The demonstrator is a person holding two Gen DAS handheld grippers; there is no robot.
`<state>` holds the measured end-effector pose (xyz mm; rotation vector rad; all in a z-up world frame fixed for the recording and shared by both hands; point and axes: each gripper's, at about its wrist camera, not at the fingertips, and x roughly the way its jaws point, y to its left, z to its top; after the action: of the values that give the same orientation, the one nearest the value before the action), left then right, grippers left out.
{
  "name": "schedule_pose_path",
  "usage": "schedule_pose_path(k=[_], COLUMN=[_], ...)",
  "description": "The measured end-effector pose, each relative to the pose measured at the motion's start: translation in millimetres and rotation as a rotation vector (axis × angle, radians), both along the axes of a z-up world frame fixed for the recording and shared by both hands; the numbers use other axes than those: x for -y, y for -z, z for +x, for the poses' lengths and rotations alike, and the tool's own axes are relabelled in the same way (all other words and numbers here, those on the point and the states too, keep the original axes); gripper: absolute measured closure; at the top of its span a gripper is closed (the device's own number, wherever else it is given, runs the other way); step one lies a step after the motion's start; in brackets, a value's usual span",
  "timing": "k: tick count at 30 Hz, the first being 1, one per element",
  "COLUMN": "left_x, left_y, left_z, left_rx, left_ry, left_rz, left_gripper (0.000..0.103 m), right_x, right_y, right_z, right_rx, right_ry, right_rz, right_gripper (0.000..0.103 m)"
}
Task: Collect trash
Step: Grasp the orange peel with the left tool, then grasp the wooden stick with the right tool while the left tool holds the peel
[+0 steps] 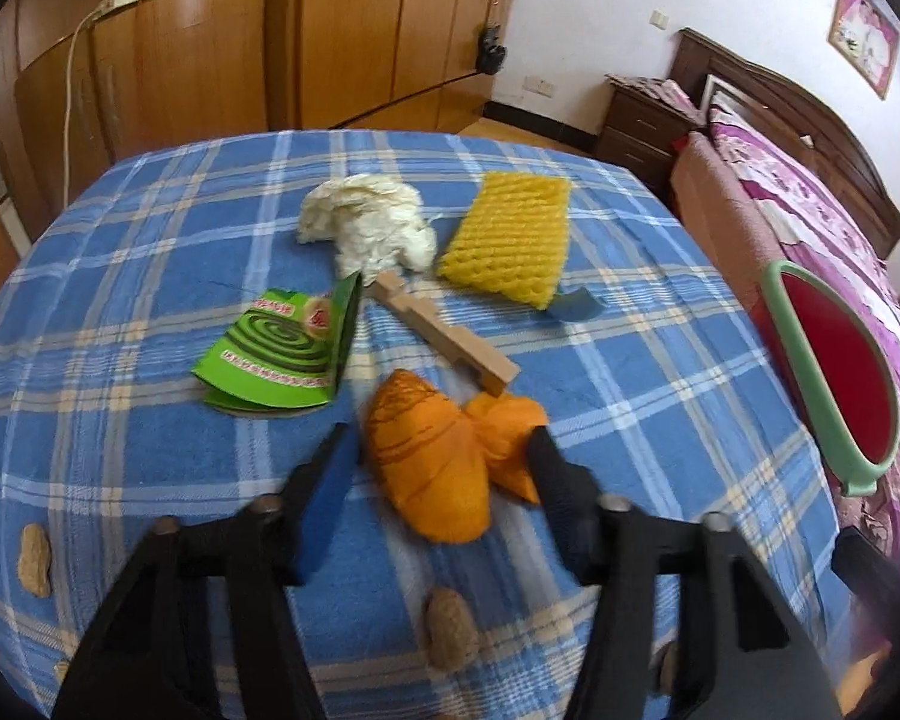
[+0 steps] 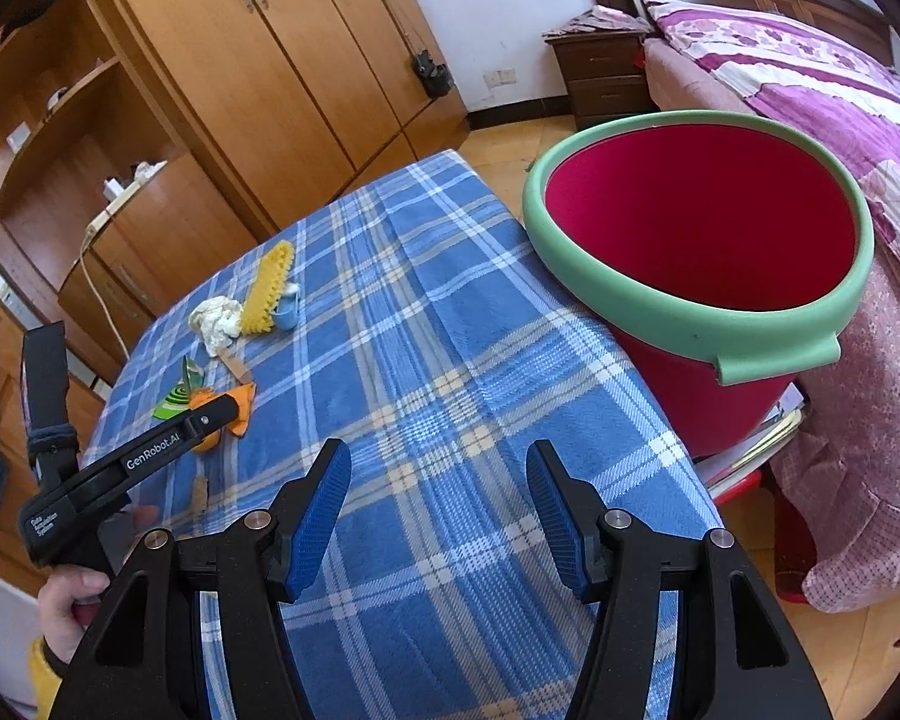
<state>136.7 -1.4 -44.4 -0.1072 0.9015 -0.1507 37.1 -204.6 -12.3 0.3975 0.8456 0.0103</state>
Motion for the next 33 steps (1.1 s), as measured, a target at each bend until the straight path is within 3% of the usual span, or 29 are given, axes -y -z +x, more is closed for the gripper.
schedule_pose_path(k=[4, 8, 15, 22, 33], left_x=[-0.2, -5.5, -17.1, -42.3, -88.5], left_y=[-0.4, -4.2, -24.7, -43.7, -36.9], left_z=[-1.9, -4.4, -19.7, -21.6, -6.1], left_rx=[0.006, 0.006, 0.056, 0.115, 0.107], left_ry=[0.003, 0.007, -0.005, -0.082, -0.204], left_rz=[-0.009, -0.055, -0.094, -0.054, -0.064], left_gripper=[0.065, 0.069, 0.069, 0.069, 0.069], right_x=[-0.7, -2.1, -9.7, -35.8, -91.7], right_y=[-0.1, -1.7, -9.2, -10.4, -4.4], right_z=[3.6, 6.1, 18.2, 38.2, 87.4], right_rx=[-0.004, -0.002, 0.014, 0.008, 0.011], right_ry=[-0.005, -0.011, -0.04, -0.121, -0.307], right_rz=[-0.004, -0.008, -0.016, -0.051, -0.098], right_gripper=[0.041, 0.041, 0.041, 0.041, 0.041])
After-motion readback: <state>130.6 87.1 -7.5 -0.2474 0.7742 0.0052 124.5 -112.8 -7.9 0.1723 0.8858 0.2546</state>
